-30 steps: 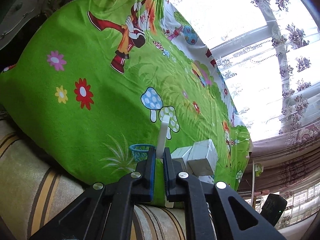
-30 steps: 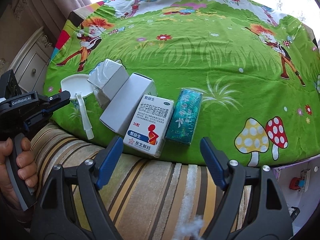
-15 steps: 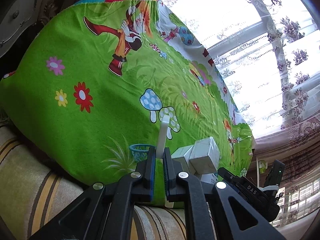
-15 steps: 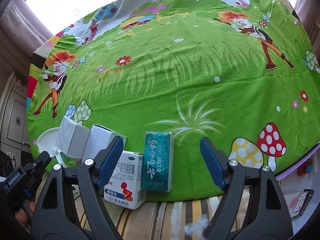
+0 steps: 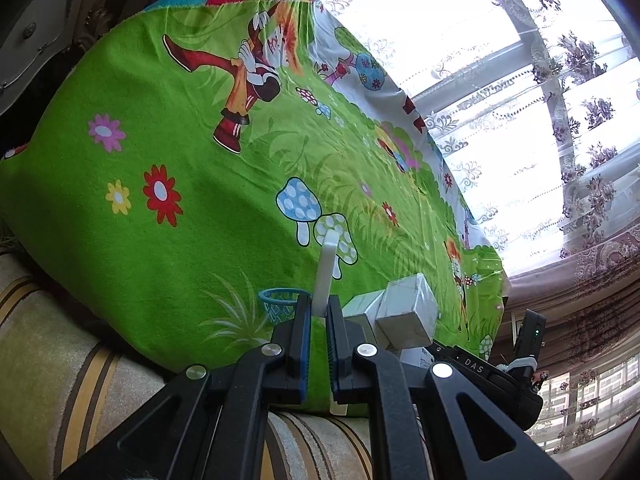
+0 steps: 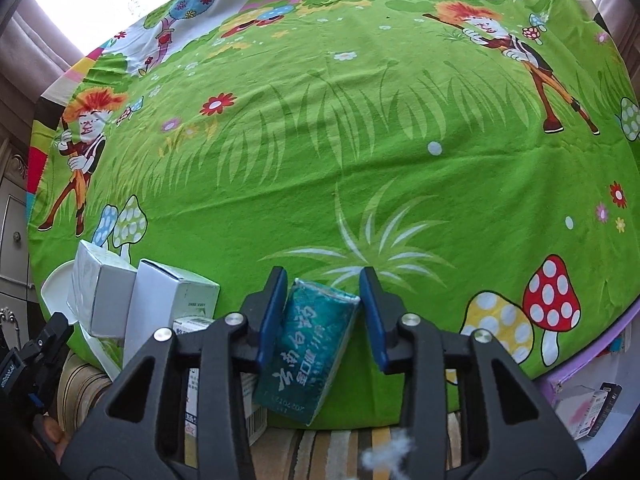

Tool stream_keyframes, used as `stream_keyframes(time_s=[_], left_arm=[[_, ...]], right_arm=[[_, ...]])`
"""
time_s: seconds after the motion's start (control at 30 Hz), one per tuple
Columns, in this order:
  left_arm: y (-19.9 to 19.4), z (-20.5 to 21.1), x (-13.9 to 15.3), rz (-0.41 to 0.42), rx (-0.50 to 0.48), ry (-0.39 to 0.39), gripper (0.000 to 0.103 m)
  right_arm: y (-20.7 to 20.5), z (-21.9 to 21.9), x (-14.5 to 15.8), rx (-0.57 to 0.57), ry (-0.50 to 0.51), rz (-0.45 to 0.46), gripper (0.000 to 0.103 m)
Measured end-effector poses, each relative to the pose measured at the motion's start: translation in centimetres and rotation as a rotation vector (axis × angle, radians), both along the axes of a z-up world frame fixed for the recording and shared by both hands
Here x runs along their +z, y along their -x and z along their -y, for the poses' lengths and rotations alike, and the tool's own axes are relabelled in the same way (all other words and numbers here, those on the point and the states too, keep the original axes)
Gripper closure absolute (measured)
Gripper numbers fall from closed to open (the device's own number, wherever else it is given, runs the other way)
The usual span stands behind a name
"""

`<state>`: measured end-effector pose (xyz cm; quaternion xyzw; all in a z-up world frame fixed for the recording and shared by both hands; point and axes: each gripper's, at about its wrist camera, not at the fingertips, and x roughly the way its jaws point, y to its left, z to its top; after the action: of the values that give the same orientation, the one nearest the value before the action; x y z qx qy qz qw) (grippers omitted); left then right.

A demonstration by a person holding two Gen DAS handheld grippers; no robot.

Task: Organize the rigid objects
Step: 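Grasp the white plastic bracket with the left tool while the right tool grasps the teal tissue pack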

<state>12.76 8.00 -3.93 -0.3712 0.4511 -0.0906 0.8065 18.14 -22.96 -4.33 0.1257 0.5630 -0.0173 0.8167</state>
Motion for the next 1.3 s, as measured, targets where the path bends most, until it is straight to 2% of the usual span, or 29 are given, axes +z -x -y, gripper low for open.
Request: stream_keyframes(time_s=[0.23, 0.63, 0.87, 1.03, 1.3], left_arm=[[0.3, 0.2, 0.5, 0.030, -0.003, -0.006, 0.095], [2.5, 0.6, 3.4, 0.105, 0.030, -0.050, 0.095], [4.7, 1.7, 5.3, 0.146, 0.019, -0.037, 0.095], [6.4, 3.7, 6.8, 0.180, -0.026, -0.038, 0.095], [8.1, 9.8, 8.4, 0.205, -0.182, -0.026, 0.095]], right_arm=[[1.2, 1.3, 0.5, -0.039, -0.055, 0.054, 0.062], [5.0, 3.6, 4.1, -0.062, -0.056, 0.185, 0.062], [8.0, 3.7, 6.5, -0.028, -0.035, 0.254, 0.062], [10.4, 4.5, 7.6, -0.026, -0.038, 0.286, 0.062], [14.0, 8.3, 8.7, -0.072, -0.053, 0.328, 0.062]])
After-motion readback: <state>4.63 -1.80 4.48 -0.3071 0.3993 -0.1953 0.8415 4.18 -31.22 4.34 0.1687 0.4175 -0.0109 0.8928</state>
